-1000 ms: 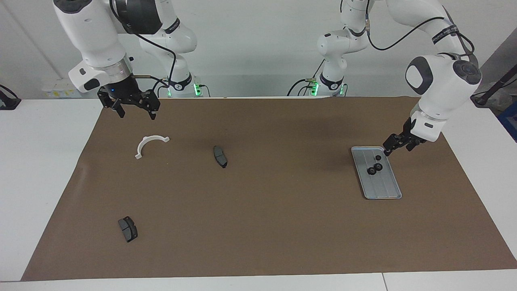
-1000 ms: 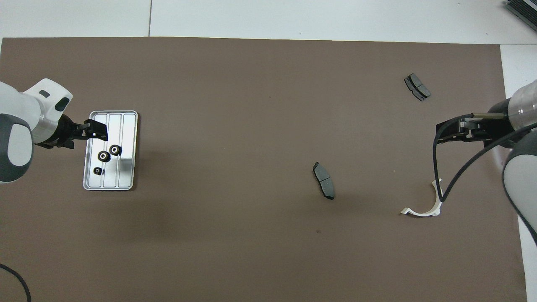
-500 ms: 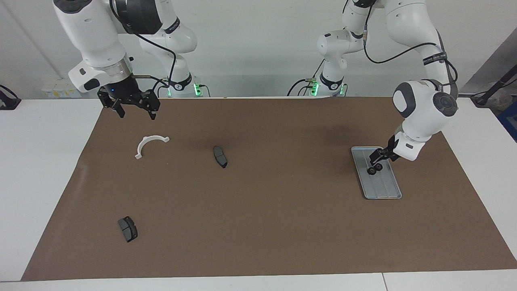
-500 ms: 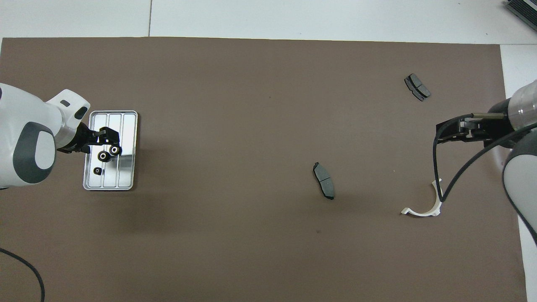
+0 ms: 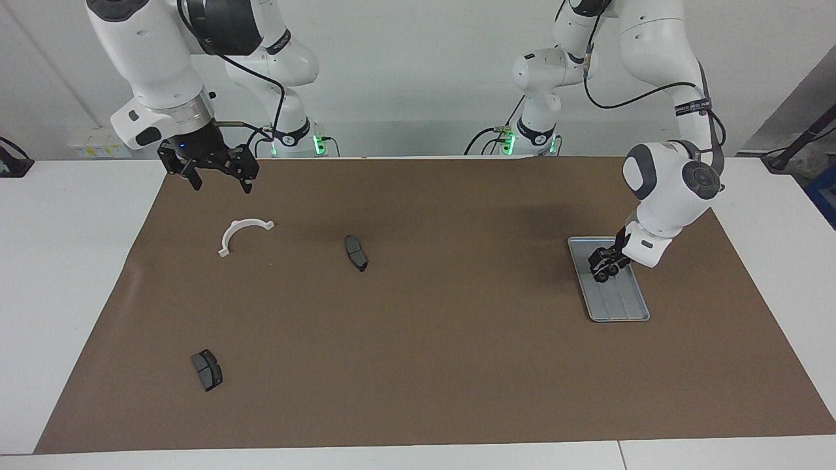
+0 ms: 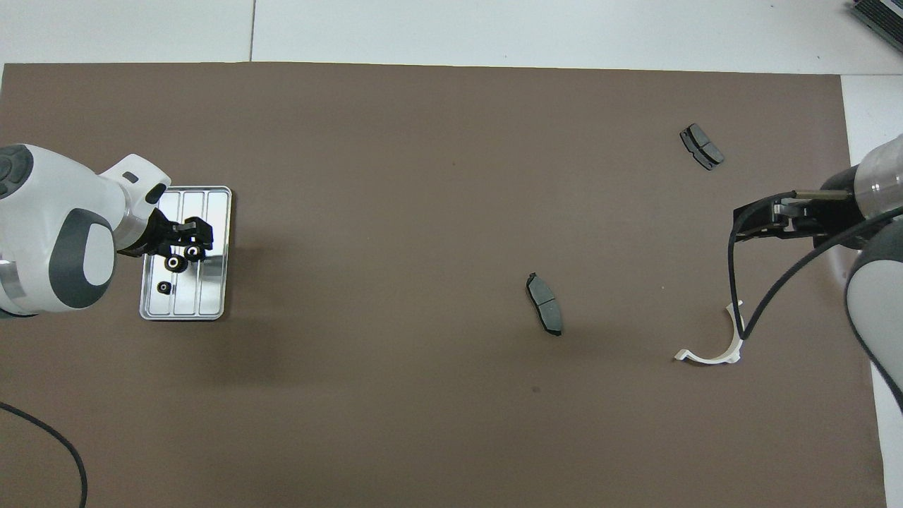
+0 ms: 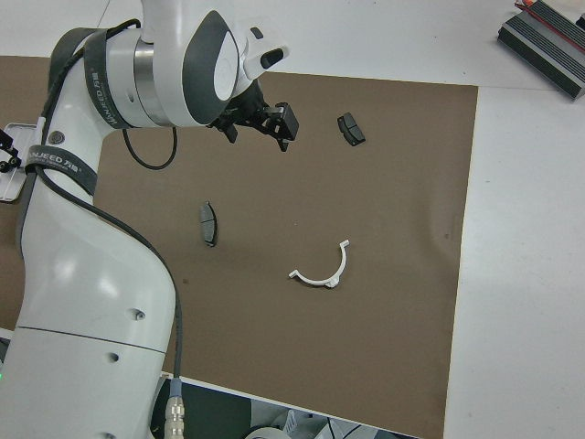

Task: Place bearing gear from tray to pile
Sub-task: 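Grasp one black bearing gear in the tray with the left gripper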

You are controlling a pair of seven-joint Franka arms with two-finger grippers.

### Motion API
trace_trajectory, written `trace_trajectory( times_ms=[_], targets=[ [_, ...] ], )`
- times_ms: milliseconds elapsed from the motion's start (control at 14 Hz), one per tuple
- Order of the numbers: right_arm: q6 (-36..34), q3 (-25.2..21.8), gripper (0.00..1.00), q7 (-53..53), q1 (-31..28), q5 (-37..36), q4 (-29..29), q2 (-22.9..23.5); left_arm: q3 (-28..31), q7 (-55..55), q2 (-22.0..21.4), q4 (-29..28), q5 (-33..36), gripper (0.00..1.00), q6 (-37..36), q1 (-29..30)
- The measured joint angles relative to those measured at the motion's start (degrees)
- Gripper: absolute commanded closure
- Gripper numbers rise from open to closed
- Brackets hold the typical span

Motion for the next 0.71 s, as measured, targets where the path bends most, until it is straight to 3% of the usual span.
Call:
trace_trajectory(
  times_ms=[357, 714],
  targets=[
    [0.0, 0.0, 0.00, 0.0, 0.0, 0.0, 0.0, 0.0, 0.5, 12.8, 0.4, 0.0, 0.0, 0.29, 0.1, 0.3],
    [0.0, 0.0, 0.00, 0.0, 0.0, 0.0, 0.0, 0.0, 0.7, 20.4, 0.6, -0.3, 0.0, 0.40, 0.5, 0.6]
  ],
)
